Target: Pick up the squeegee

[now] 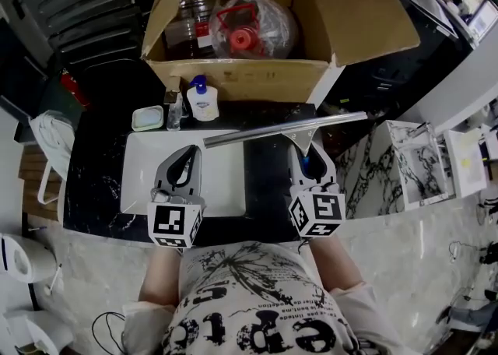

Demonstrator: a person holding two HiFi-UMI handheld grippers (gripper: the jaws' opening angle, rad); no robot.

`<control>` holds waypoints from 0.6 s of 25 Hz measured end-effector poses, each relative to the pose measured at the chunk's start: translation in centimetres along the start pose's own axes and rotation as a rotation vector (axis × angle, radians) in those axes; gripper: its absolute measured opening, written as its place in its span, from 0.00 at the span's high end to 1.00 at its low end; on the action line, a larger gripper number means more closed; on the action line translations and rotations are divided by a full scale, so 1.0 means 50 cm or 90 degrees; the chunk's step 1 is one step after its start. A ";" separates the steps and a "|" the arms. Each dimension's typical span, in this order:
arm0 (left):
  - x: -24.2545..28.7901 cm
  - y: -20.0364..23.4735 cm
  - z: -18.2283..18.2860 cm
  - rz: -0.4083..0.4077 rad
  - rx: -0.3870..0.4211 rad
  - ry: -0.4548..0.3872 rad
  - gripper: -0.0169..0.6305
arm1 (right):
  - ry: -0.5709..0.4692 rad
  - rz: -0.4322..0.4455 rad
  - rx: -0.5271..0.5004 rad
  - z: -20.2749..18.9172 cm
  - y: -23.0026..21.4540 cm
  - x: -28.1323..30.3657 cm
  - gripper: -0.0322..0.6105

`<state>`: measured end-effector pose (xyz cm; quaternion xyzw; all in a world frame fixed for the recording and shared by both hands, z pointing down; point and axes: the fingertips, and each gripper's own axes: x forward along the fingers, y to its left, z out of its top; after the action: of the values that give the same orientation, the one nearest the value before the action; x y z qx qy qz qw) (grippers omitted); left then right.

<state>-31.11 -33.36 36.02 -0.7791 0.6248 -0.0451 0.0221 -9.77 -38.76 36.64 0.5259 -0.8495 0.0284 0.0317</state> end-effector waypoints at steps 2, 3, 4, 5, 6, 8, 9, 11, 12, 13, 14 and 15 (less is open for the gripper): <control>-0.002 -0.005 -0.001 -0.003 0.000 -0.001 0.95 | 0.005 -0.006 -0.002 -0.005 -0.002 -0.002 0.76; -0.003 -0.007 -0.001 -0.005 0.001 -0.001 0.95 | 0.006 -0.007 -0.003 -0.007 -0.003 -0.003 0.77; -0.003 -0.009 -0.001 -0.006 0.002 -0.001 0.95 | 0.008 -0.007 -0.002 -0.008 -0.003 -0.004 0.77; -0.004 -0.010 0.000 -0.007 0.004 -0.001 0.95 | 0.009 -0.007 -0.002 -0.008 -0.003 -0.005 0.77; -0.004 -0.011 0.000 -0.007 0.006 0.000 0.95 | 0.010 -0.007 -0.002 -0.008 -0.004 -0.005 0.77; -0.004 -0.012 0.002 -0.007 0.007 0.000 0.95 | 0.012 -0.008 -0.003 -0.007 -0.004 -0.006 0.77; -0.005 -0.012 0.003 -0.008 0.007 0.000 0.95 | 0.014 -0.009 -0.002 -0.007 -0.004 -0.006 0.77; -0.006 -0.012 0.004 -0.008 0.007 0.000 0.95 | 0.019 -0.011 0.000 -0.010 -0.003 -0.007 0.77; -0.007 -0.012 0.003 -0.008 0.008 0.000 0.95 | 0.022 -0.013 0.002 -0.013 -0.002 -0.008 0.77; -0.008 -0.012 0.003 -0.008 0.009 0.000 0.95 | 0.024 -0.014 0.003 -0.016 -0.002 -0.008 0.77; -0.009 -0.012 0.002 -0.008 0.009 0.000 0.95 | 0.027 -0.015 0.004 -0.018 -0.001 -0.009 0.77; -0.009 -0.012 0.002 -0.008 0.010 0.000 0.95 | 0.029 -0.016 0.005 -0.021 0.000 -0.009 0.76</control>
<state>-30.64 -32.80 35.96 -0.7831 0.6193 -0.0498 0.0279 -9.56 -38.25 37.64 0.5358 -0.8417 0.0433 0.0497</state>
